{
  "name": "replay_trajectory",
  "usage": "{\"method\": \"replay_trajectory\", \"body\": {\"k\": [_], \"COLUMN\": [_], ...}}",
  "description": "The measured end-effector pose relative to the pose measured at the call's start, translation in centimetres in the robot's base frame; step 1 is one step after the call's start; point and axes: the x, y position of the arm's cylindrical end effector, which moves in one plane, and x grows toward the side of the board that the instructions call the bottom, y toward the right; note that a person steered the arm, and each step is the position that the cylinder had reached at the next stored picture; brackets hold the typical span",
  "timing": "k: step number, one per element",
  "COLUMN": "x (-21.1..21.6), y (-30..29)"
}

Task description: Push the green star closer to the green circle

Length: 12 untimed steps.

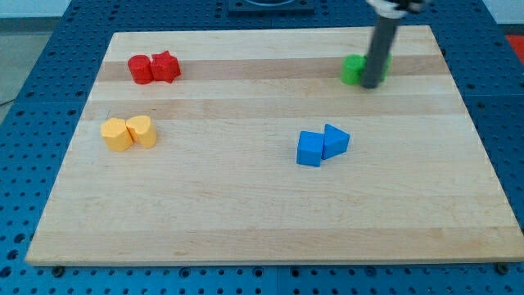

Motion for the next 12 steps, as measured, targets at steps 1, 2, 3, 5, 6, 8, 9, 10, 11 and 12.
{"method": "replay_trajectory", "body": {"k": [1, 2, 3, 5, 6, 8, 9, 10, 11, 12], "x": [-1.9, -1.4, -0.7, -0.7, -0.7, -3.9, -4.5, -4.5, -4.5, -4.5], "y": [-6.9, -6.4, -1.5, 7.6, 11.1, 15.7, 7.9, -1.5, -7.9, -12.5]}}
